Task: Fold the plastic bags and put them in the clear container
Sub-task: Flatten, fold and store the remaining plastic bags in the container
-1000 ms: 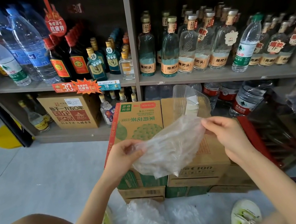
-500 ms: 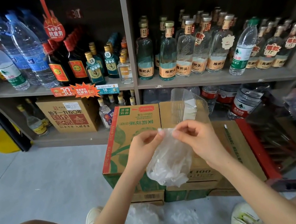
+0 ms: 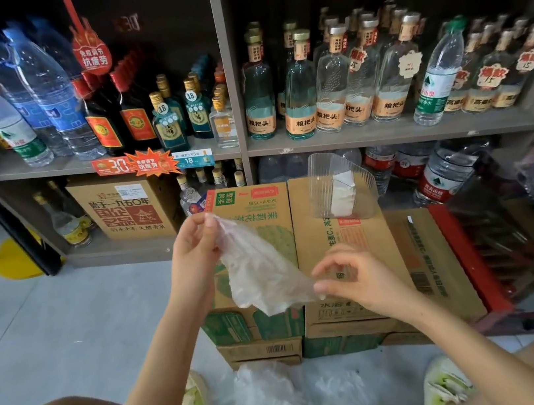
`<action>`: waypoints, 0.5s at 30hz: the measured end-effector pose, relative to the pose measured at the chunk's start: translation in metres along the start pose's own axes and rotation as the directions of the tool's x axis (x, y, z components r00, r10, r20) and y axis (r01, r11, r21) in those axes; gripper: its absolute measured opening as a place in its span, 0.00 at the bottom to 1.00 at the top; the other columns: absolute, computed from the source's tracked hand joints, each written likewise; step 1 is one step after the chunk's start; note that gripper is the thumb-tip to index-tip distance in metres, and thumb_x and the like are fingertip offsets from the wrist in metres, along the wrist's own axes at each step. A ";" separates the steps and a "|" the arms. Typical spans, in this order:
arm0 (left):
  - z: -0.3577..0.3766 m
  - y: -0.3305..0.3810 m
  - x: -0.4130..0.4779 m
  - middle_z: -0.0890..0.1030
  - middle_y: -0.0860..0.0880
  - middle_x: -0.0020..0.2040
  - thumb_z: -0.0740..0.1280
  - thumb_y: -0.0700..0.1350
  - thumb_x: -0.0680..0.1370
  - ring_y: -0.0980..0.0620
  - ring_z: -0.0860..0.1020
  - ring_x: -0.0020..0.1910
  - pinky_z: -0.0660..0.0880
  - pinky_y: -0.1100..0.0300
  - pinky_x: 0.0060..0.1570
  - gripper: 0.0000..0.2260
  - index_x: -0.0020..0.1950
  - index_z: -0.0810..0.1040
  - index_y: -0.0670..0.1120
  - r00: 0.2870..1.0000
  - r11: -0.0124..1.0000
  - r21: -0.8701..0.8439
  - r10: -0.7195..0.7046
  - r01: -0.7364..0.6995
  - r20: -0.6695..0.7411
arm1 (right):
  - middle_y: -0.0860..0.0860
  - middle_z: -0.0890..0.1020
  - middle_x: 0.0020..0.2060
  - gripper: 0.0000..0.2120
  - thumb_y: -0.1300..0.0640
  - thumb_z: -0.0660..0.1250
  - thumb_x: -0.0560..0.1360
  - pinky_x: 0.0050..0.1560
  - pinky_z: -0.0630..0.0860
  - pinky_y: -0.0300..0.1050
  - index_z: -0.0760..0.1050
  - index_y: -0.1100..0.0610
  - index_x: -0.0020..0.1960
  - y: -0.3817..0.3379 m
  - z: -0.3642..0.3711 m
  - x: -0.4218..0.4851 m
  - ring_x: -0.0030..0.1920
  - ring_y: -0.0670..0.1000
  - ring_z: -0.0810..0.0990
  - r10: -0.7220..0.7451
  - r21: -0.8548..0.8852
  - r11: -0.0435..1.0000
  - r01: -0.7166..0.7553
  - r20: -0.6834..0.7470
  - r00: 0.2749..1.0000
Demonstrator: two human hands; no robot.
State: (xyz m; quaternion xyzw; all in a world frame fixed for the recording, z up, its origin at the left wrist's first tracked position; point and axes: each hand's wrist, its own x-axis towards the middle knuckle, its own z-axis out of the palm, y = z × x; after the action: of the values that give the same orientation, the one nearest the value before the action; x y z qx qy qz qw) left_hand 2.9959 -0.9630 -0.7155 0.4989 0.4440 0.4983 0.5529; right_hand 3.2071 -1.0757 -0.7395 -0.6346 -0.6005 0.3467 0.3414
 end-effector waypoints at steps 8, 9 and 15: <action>-0.009 0.003 0.004 0.78 0.49 0.39 0.59 0.46 0.83 0.51 0.75 0.39 0.72 0.53 0.46 0.10 0.44 0.75 0.47 0.966 0.948 -0.297 -0.174 0.112 -0.190 | 0.33 0.68 0.62 0.20 0.41 0.72 0.66 0.58 0.59 0.21 0.71 0.36 0.55 -0.016 0.053 0.017 0.63 0.29 0.65 -0.081 0.124 0.989 0.078 0.012 0.997; -0.010 0.002 0.004 0.78 0.48 0.39 0.59 0.46 0.83 0.50 0.76 0.39 0.73 0.53 0.46 0.10 0.44 0.75 0.47 0.963 0.942 -0.314 -0.184 0.117 -0.195 | 0.35 0.71 0.60 0.17 0.45 0.73 0.68 0.58 0.61 0.22 0.73 0.40 0.54 -0.016 0.058 0.019 0.61 0.31 0.68 -0.092 0.116 0.989 0.093 -0.020 0.996; -0.029 -0.006 0.013 0.74 0.49 0.42 0.58 0.47 0.83 0.52 0.73 0.43 0.71 0.58 0.43 0.07 0.51 0.73 0.47 0.932 0.980 -0.183 -0.134 0.075 -0.338 | 0.38 0.80 0.42 0.06 0.55 0.70 0.74 0.47 0.72 0.30 0.77 0.46 0.48 -0.011 0.047 0.015 0.45 0.35 0.77 -0.085 0.007 0.996 0.086 -0.098 0.992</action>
State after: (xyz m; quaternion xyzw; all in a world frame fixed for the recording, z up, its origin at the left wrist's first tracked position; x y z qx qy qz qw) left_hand 2.9690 -0.9469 -0.7242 0.3302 0.5173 0.5840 0.5312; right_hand 3.1621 -1.0590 -0.7549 -0.6225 -0.6077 0.3039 0.3884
